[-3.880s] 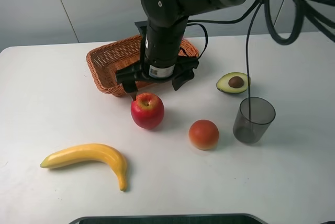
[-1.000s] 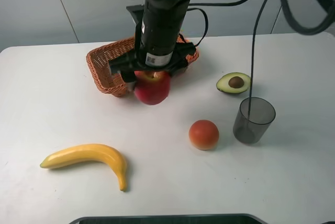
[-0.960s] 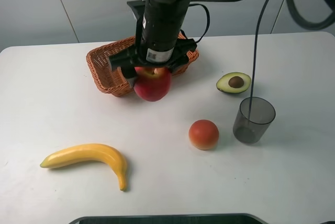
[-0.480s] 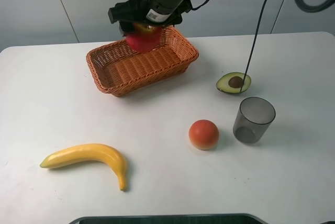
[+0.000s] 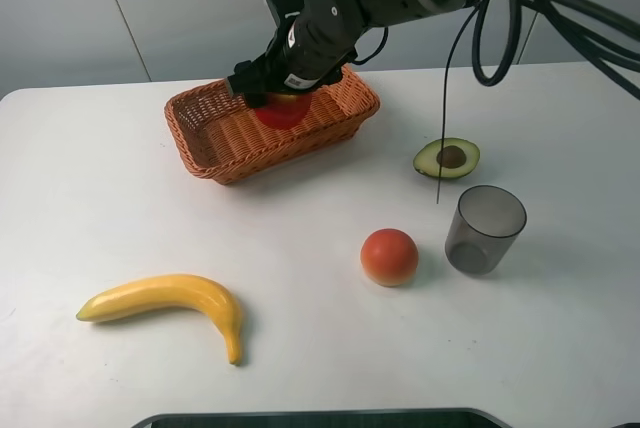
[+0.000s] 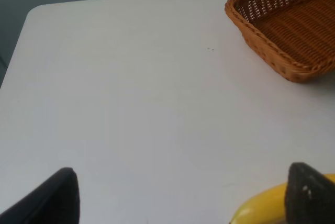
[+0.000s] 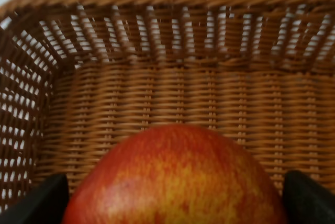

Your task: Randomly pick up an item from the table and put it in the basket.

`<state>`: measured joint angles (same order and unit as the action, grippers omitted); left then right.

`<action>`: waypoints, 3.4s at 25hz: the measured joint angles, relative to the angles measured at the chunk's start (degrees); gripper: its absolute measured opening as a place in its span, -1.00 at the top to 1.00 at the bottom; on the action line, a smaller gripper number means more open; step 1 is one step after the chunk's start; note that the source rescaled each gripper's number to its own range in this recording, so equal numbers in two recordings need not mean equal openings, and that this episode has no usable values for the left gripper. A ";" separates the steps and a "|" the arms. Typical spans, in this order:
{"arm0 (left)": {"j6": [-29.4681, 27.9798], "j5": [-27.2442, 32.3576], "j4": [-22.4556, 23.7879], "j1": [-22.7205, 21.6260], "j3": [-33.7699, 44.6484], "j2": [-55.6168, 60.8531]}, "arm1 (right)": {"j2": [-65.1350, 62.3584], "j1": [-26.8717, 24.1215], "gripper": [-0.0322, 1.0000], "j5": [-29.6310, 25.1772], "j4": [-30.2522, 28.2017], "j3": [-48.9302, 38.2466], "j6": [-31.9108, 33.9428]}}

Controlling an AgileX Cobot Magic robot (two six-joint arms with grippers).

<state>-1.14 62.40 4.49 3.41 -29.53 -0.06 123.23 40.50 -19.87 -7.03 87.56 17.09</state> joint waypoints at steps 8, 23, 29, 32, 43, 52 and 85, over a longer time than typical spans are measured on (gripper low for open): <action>0.13 0.00 0.00 0.00 0.00 0.00 | 0.41 0.00 0.94 2.38 0.00 0.00 0.00; -0.09 0.00 0.00 0.00 0.00 0.00 | -1.11 0.00 -1.00 -0.86 0.00 0.00 0.00; -0.09 0.00 0.00 0.00 0.00 0.00 | -6.34 -0.49 -1.00 -11.92 1.05 0.00 -0.23; -0.09 0.00 0.00 0.00 0.00 0.00 | -9.05 -2.29 -1.00 -17.98 3.11 -0.13 -0.47; -0.09 0.00 0.00 0.00 0.00 0.00 | -23.10 -15.77 -1.00 -25.26 8.79 -14.62 -1.66; -0.09 0.00 0.00 0.00 0.00 0.00 | -42.90 -29.85 -1.00 -26.96 10.69 -30.29 -5.23; -0.09 0.00 0.00 0.00 0.00 0.00 | -119.70 -33.26 -1.00 -43.99 10.58 -57.06 -18.43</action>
<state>-1.23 62.40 4.49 3.41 -29.53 -0.06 3.53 7.24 -63.87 3.55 30.50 -1.34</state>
